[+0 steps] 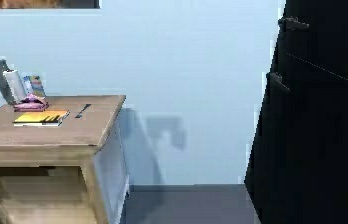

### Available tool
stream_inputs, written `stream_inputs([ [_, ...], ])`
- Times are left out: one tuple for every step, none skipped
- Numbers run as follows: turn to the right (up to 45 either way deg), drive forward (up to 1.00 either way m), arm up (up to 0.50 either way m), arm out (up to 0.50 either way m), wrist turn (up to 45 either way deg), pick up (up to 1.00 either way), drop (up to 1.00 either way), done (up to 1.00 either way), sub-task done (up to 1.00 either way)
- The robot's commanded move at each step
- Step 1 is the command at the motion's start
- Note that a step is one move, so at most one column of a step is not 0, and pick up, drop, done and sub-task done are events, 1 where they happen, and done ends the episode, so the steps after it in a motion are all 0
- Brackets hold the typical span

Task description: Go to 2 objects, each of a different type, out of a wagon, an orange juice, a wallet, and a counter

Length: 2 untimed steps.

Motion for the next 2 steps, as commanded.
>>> stream_inputs([
  [-33.0,0.00,0.00,0.00,0.0,0.00,0.00,0.00,0.00],
  [0.0,0.00,0.00,0.00,0.0,0.00,0.00,1.00,0.00],
])
